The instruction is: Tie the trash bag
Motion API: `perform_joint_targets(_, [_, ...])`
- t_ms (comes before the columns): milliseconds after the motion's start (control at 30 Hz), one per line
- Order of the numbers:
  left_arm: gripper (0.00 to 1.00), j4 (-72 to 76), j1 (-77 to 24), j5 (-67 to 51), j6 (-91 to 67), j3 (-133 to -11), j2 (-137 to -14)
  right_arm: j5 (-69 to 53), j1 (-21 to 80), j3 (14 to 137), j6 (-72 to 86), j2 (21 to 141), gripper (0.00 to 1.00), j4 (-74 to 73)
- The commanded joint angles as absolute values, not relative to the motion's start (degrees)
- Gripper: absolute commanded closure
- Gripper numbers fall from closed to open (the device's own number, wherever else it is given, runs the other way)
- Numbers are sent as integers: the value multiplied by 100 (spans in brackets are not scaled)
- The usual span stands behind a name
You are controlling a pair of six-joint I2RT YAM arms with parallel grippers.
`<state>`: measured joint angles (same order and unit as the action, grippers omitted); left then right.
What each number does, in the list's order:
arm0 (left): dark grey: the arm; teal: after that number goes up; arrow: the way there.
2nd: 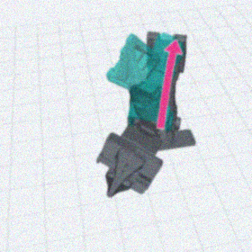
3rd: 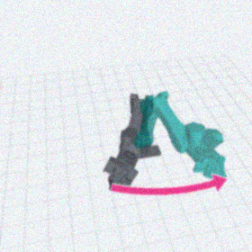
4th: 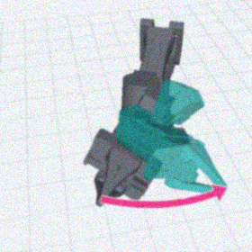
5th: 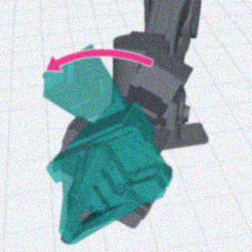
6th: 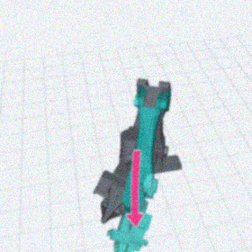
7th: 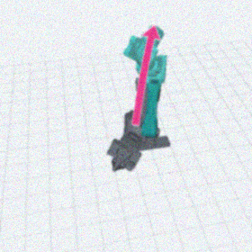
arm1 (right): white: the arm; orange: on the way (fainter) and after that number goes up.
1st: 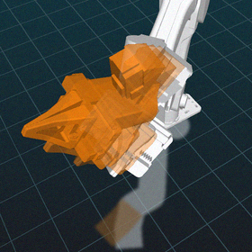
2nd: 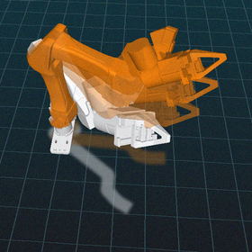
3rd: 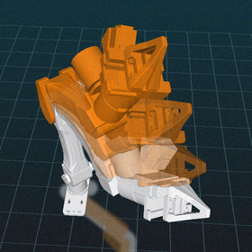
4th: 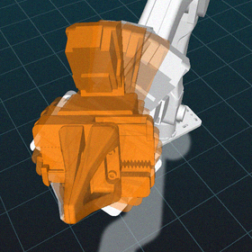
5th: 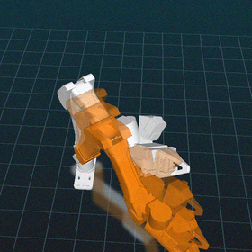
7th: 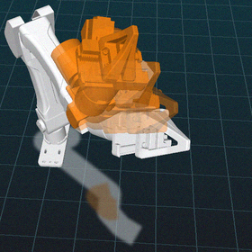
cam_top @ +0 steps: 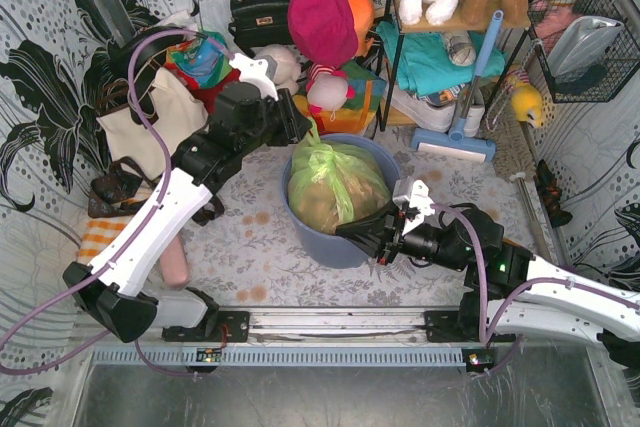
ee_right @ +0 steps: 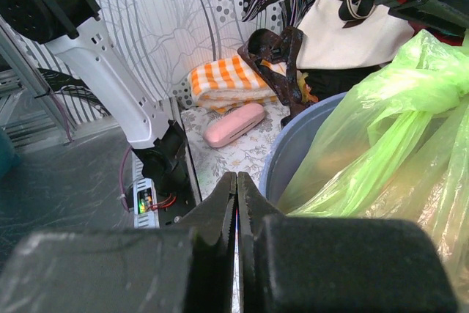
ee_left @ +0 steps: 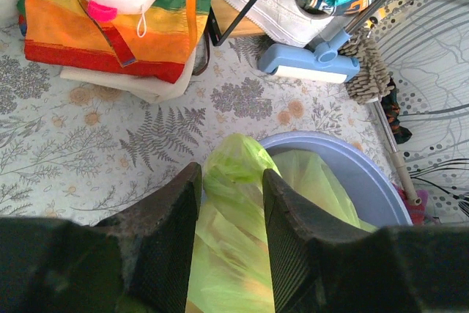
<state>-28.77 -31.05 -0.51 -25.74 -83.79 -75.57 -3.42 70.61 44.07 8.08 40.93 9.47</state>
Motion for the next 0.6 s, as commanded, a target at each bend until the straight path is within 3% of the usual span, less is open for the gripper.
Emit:
perform_joint_targets(0, [54,-2900,-3076,68,-2480,-8566,-7409,-273,7084,4435,708,4020,100,1237])
perform_joint_targets(167, [56,-2914,-3076,26,-2527,-8528,-7393,-264,7090,4419,691,4025,100,1252])
perform_joint_targets(567, [43,-2183,-3075,-516,-2900,-8050,-7250,-202,7084,4404,692,3988,100,1335])
